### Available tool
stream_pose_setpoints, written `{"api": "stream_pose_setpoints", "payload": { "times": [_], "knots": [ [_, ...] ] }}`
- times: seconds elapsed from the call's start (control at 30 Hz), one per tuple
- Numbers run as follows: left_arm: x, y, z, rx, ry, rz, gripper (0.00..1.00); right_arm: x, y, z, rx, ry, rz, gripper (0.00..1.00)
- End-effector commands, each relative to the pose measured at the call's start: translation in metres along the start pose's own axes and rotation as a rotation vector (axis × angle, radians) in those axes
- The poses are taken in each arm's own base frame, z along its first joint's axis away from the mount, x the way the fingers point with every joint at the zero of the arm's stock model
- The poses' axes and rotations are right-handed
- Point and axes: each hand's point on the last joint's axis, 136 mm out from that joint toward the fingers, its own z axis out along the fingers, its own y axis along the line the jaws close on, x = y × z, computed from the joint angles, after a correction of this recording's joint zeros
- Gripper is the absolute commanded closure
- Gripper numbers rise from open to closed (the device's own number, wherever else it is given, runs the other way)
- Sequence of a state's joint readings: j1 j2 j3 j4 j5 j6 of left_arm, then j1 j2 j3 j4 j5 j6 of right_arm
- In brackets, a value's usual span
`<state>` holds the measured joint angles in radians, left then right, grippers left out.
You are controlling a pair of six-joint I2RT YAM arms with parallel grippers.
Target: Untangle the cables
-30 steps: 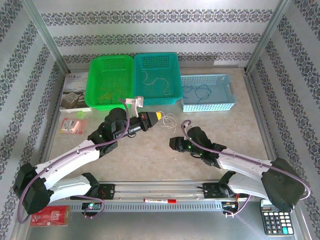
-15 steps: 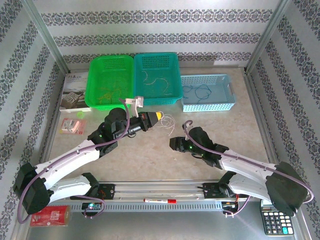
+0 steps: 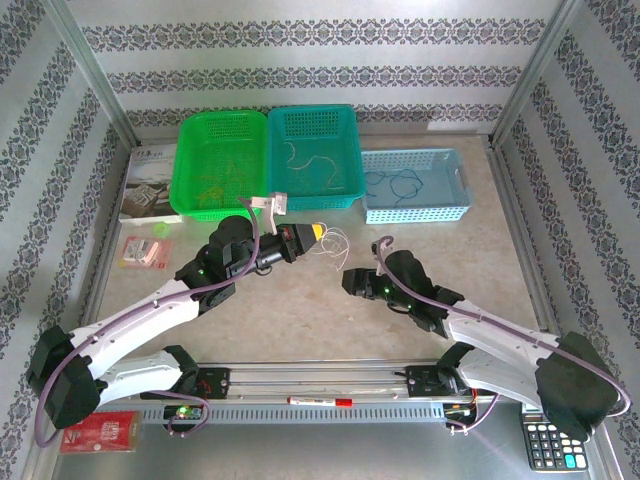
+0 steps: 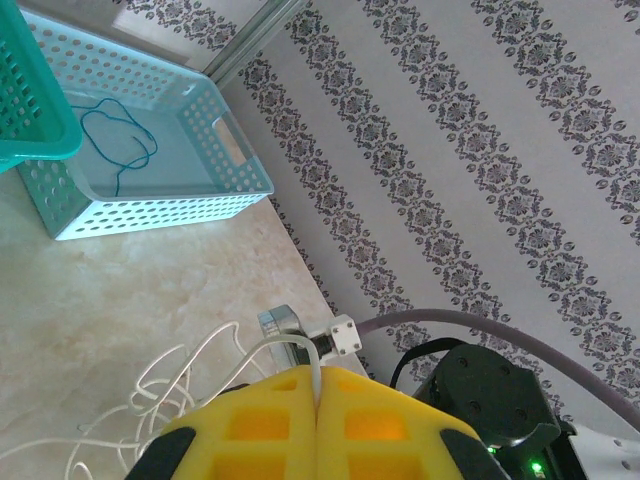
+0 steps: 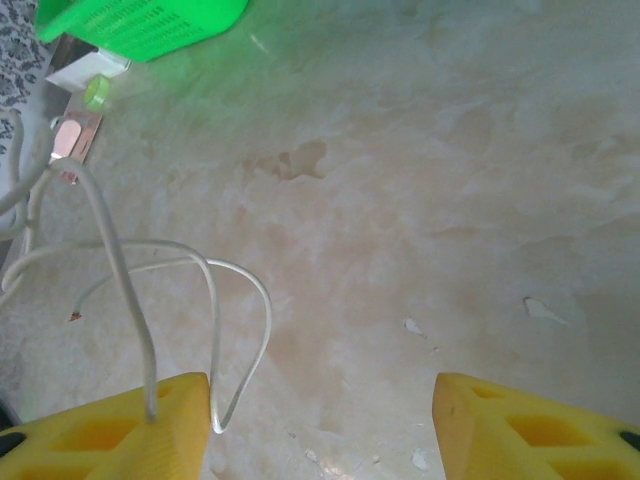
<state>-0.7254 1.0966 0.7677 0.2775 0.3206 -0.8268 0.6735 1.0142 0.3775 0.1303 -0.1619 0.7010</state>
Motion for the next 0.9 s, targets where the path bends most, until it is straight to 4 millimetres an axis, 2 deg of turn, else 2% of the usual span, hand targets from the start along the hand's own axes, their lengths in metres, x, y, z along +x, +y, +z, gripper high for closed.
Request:
{"api": "stream_pose_setpoints", "payload": {
  "times": [0.0, 0.27, 0.6, 0.77, 0.87],
  "knots": [
    [-0.018, -0.020, -0.005, 0.053, -0.052, 0.030, 1.00, -0.013, 0.012, -0.003, -0.047, -0.022, -0.014, 0.40],
    [-0.019, -0.022, -0.004, 0.065, -0.056, 0.016, 1.00, -0.018, 0.019, 0.002, -0.083, -0.017, -0.003, 0.41],
    [-0.019, -0.022, -0.005, 0.068, -0.060, 0.010, 1.00, -0.025, 0.040, 0.009, -0.144, -0.011, -0.006, 0.43],
    [-0.021, -0.024, -0.007, 0.072, -0.068, 0.013, 1.00, -0.027, 0.042, 0.006, -0.147, -0.025, -0.004, 0.43],
    [-0.023, -0.027, -0.007, 0.078, -0.072, 0.015, 1.00, -0.027, 0.040, 0.006, -0.142, -0.028, -0.003, 0.48]
  ]
}}
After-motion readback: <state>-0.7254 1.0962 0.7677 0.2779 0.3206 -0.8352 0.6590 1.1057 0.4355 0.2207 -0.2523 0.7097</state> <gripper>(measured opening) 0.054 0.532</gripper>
